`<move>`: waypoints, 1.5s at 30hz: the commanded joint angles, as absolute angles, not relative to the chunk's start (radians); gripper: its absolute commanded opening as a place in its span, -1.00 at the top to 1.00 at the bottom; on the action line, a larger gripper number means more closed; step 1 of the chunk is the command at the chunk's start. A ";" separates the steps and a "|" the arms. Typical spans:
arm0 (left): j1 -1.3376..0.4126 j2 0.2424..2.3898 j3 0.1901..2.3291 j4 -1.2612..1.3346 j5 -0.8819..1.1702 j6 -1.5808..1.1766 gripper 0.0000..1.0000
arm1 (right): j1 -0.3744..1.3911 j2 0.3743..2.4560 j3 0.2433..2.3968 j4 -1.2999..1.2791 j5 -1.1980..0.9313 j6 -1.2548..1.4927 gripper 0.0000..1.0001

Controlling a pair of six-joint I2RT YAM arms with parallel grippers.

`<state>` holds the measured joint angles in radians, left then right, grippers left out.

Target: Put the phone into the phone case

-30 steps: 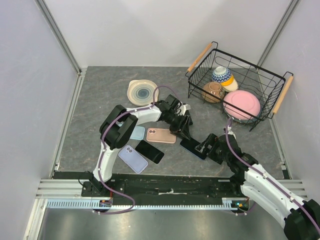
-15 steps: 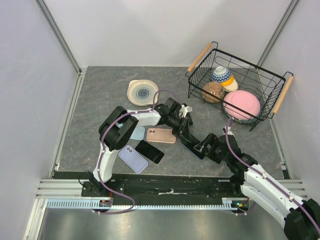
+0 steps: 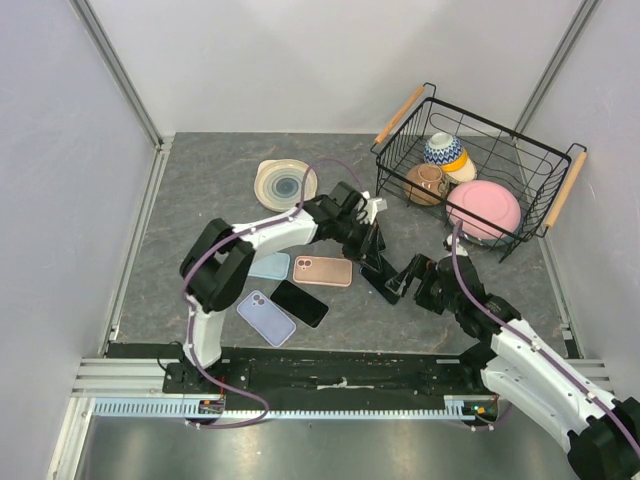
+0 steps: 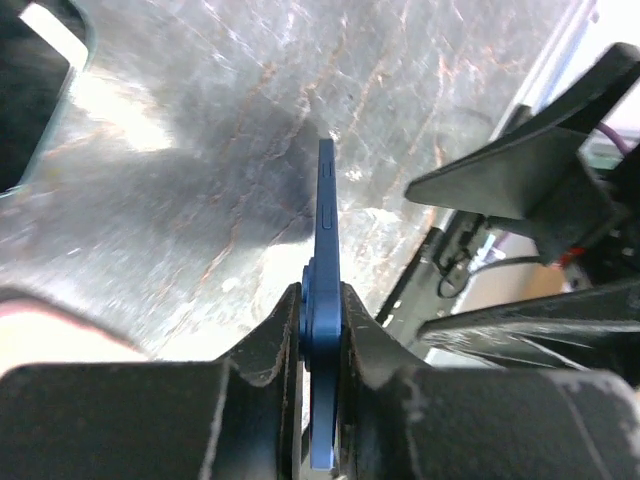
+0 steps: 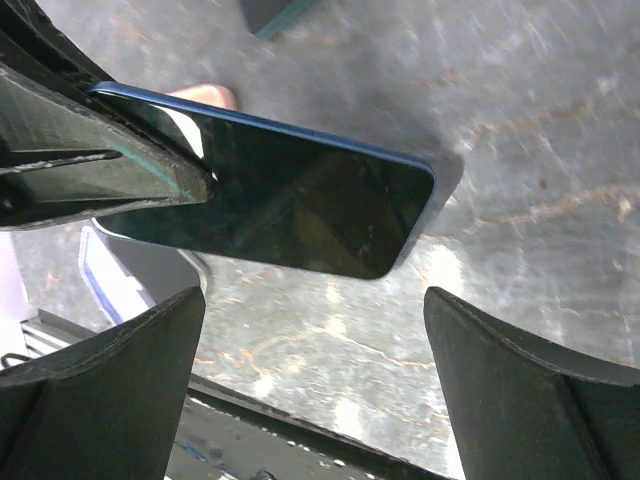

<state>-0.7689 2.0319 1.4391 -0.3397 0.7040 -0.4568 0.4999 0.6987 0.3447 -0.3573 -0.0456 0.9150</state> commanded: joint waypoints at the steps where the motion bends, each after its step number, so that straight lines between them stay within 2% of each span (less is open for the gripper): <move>1: -0.764 1.795 1.438 -0.402 0.404 -0.321 0.96 | 0.503 0.715 0.487 -0.380 -0.015 0.821 -0.96; 4: -0.750 1.659 1.366 -0.399 0.261 -0.316 0.96 | 0.503 0.744 0.541 -0.367 -0.038 0.769 -0.96; 8: -0.706 1.460 1.211 -0.332 0.210 -0.351 0.96 | 0.503 0.788 0.592 -0.299 -0.116 0.724 -0.96; 11: -0.617 1.256 1.045 -0.229 0.303 -0.411 0.96 | 0.505 0.827 0.620 -0.218 -0.207 0.713 -0.96; 16: -0.384 0.968 0.794 -0.085 0.629 -0.554 0.96 | 0.529 0.902 0.641 -0.054 -0.330 0.733 -0.96; 21: -0.296 0.743 0.715 -0.069 0.774 -0.623 0.96 | 0.629 0.971 0.632 0.132 -0.438 0.787 -0.96; 27: -0.238 0.681 0.624 0.138 0.969 -0.776 0.96 | 0.703 1.035 0.615 0.362 -0.497 0.841 -0.88; 28: -0.238 0.689 0.612 0.152 0.980 -0.790 0.96 | 0.709 1.035 0.614 0.402 -0.511 0.847 -0.78; 35: -0.238 0.723 0.578 0.267 1.041 -0.860 0.96 | 0.739 1.045 0.606 0.528 -0.509 0.888 -0.70; 42: -0.238 0.733 0.561 0.334 1.054 -0.905 0.96 | 0.776 1.123 0.609 0.642 -0.534 0.934 -0.29; 45: -0.238 0.727 0.563 0.336 1.055 -0.908 0.96 | 0.791 1.123 0.615 0.652 -0.534 0.948 0.23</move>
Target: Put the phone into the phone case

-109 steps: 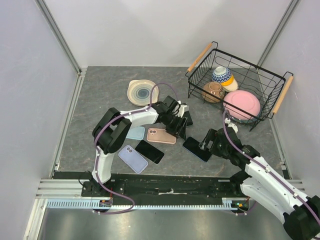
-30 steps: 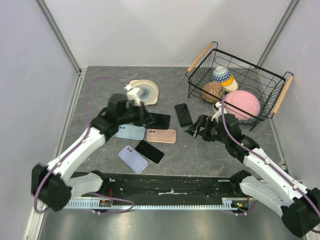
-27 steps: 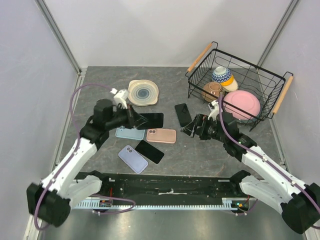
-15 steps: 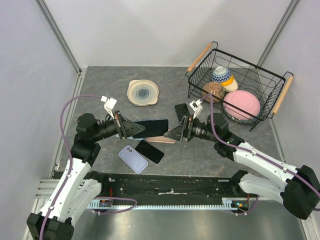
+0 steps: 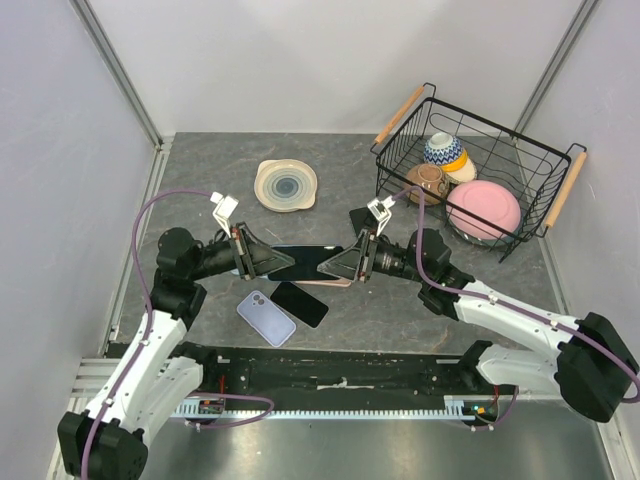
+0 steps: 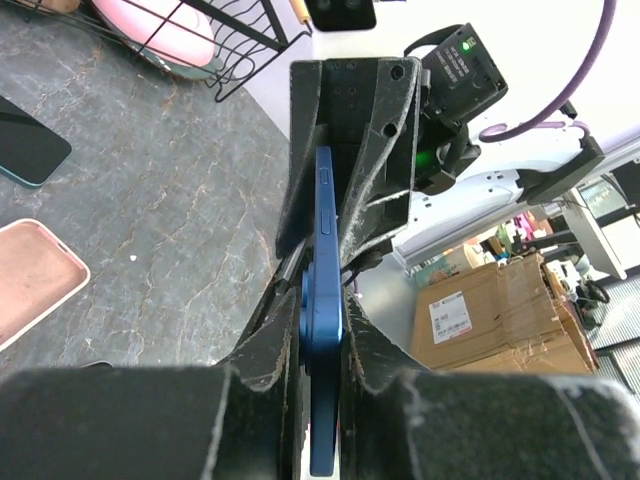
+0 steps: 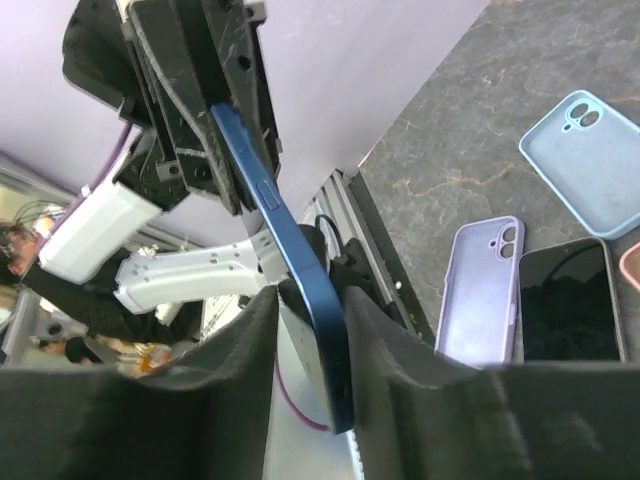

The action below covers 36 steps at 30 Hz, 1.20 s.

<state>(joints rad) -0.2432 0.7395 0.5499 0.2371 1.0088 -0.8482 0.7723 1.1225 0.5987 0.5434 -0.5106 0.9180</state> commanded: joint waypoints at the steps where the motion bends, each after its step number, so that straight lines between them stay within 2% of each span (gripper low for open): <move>1: -0.238 0.724 0.563 0.333 1.055 -0.907 0.96 | 0.795 1.118 0.615 0.649 -0.531 0.950 0.60; 2: -0.238 0.719 0.561 0.327 1.055 -0.902 0.96 | 0.796 1.112 0.614 0.644 -0.526 0.950 0.77; 4: -0.236 0.710 0.555 0.313 1.055 -0.897 0.96 | 0.798 1.080 0.607 0.626 -0.505 0.953 1.00; 12: -0.238 0.693 0.612 0.006 0.924 -0.693 0.96 | 0.801 0.982 0.629 0.418 -0.407 0.878 1.00; 17: -0.238 0.761 0.626 -0.038 0.900 -0.647 0.95 | 0.799 0.994 0.669 0.328 -0.370 0.819 1.00; 20: -0.238 0.822 0.695 -0.147 0.856 -0.566 0.40 | 0.801 1.017 0.698 0.259 -0.344 0.781 1.00; 21: -0.238 0.833 0.699 -0.161 0.847 -0.554 -0.19 | 0.801 1.035 0.704 0.232 -0.338 0.775 1.00; 22: -0.238 0.845 0.703 -0.169 0.836 -0.545 -0.32 | 0.799 1.048 0.710 0.221 -0.336 0.761 1.00; 25: -0.238 0.891 0.707 -0.178 0.793 -0.519 -0.44 | 0.798 1.089 0.741 0.161 -0.325 0.717 1.00; 36: -0.239 1.109 0.822 -0.376 0.494 -0.474 -0.46 | 0.706 1.187 0.853 -0.069 -0.273 0.680 1.00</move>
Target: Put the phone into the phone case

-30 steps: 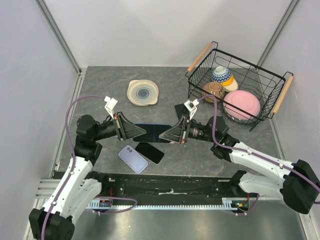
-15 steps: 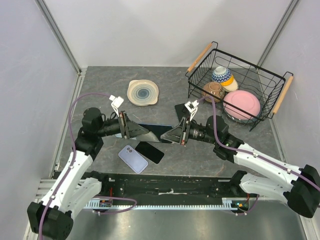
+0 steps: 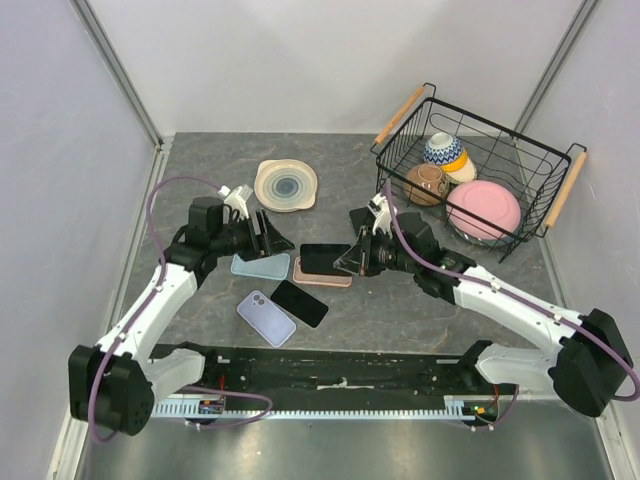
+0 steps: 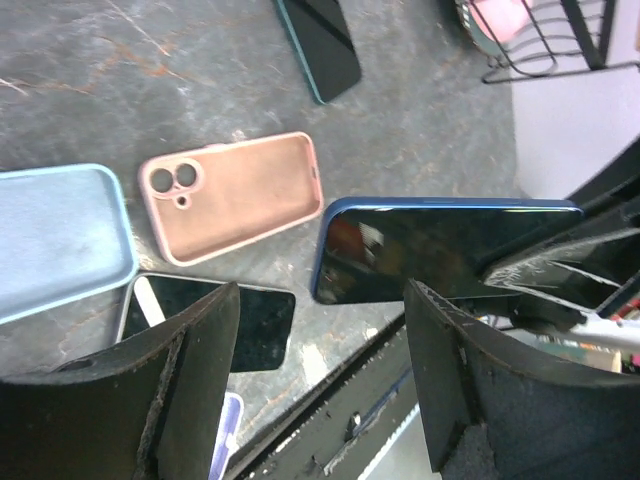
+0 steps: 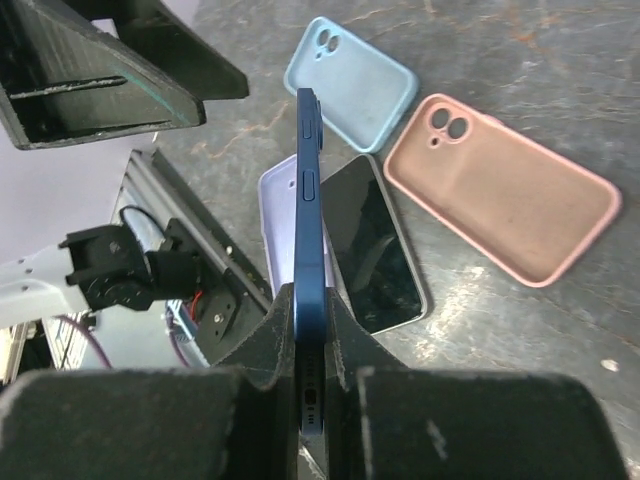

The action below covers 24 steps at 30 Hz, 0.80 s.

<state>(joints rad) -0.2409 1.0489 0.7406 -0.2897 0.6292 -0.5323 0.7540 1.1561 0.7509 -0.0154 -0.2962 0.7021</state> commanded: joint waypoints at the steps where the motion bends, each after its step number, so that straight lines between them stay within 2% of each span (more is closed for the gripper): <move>1: -0.239 1.152 0.833 -0.383 0.483 -0.474 -0.46 | 0.693 1.202 0.880 -0.095 -0.291 0.675 1.00; 7: -0.252 1.302 0.907 -0.436 0.424 -0.442 -0.34 | 0.583 1.265 0.917 -0.173 -0.383 0.660 1.00; 12: -0.291 1.451 0.972 -0.437 0.399 -0.426 -0.14 | 0.532 1.321 0.945 -0.204 -0.425 0.632 1.00; 24: -0.394 1.715 1.088 -0.489 0.301 -0.454 0.04 | 0.471 1.446 0.985 -0.215 -0.498 0.592 1.00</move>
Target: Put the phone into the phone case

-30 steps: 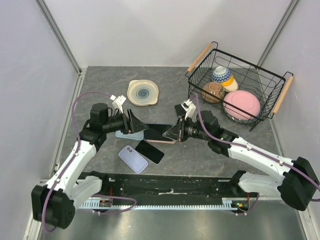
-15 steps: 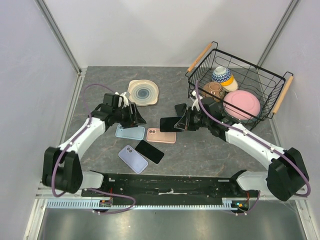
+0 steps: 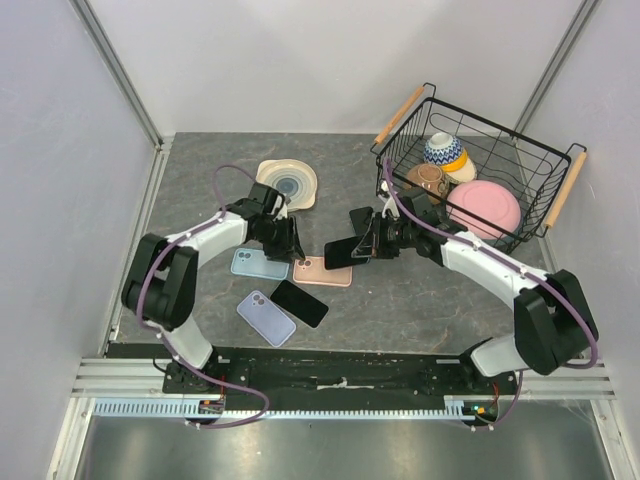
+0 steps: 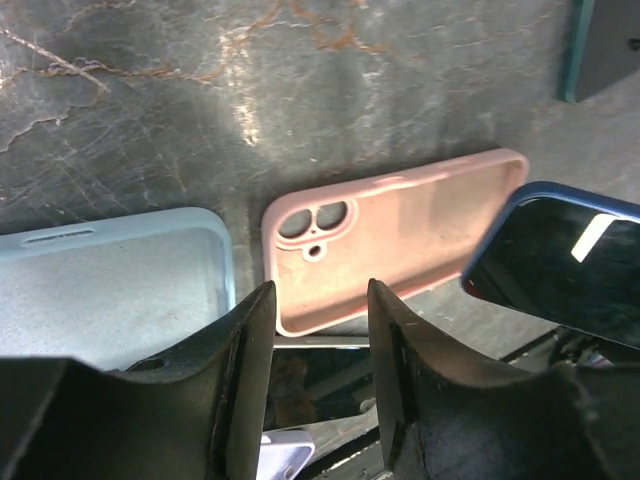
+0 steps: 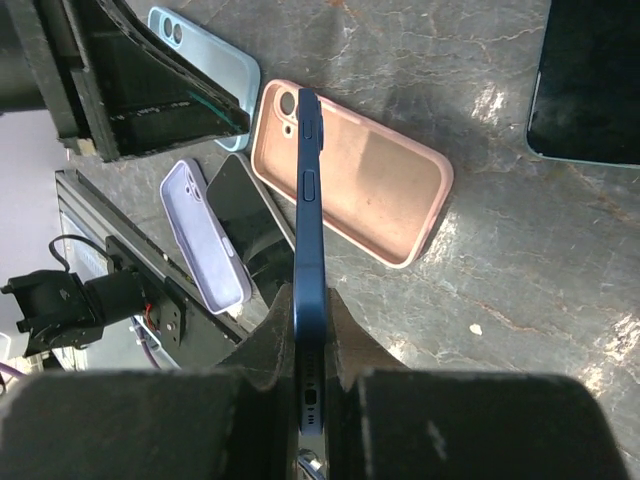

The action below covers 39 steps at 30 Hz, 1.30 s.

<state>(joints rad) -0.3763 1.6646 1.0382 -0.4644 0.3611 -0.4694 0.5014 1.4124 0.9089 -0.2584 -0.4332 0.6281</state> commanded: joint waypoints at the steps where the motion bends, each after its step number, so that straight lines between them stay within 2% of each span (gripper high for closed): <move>1: -0.396 1.733 1.098 -0.498 0.298 -0.451 0.04 | 0.468 1.459 0.995 -0.216 -0.509 0.586 1.00; 6: -0.437 1.758 1.112 -0.526 0.219 -0.459 0.08 | 0.446 1.548 1.023 -0.218 -0.603 0.566 1.00; 9: -0.446 1.789 1.112 -0.528 0.210 -0.459 0.20 | 0.443 1.588 1.037 -0.218 -0.633 0.568 1.00; 13: -0.463 1.844 1.118 -0.511 0.193 -0.454 0.51 | 0.443 1.598 1.048 -0.218 -0.640 0.566 1.00; 14: -0.468 1.854 1.121 -0.514 0.193 -0.454 0.68 | 0.442 1.595 1.048 -0.219 -0.641 0.565 1.00; 15: -0.472 1.865 1.121 -0.511 0.195 -0.457 0.75 | 0.437 1.591 1.048 -0.222 -0.644 0.566 1.00; 18: -0.500 1.859 1.117 -0.503 0.198 -0.468 0.91 | 0.425 1.552 1.040 -0.235 -0.638 0.569 1.00; 21: -0.531 1.842 1.114 -0.509 0.186 -0.482 0.96 | 0.417 1.499 1.022 -0.253 -0.620 0.572 1.00; 33: -0.615 1.884 1.137 -0.491 0.210 -0.563 0.95 | 0.413 1.420 0.940 -0.282 -0.571 0.558 1.00; 37: -0.617 1.861 1.132 -0.486 0.203 -0.564 0.54 | 0.414 1.428 0.943 -0.281 -0.561 0.558 1.00; 38: -0.617 1.850 1.131 -0.486 0.198 -0.557 0.35 | 0.414 1.431 0.943 -0.281 -0.558 0.560 1.00; 39: -0.617 1.826 1.129 -0.486 0.184 -0.552 0.27 | 0.414 1.434 0.948 -0.282 -0.554 0.560 1.00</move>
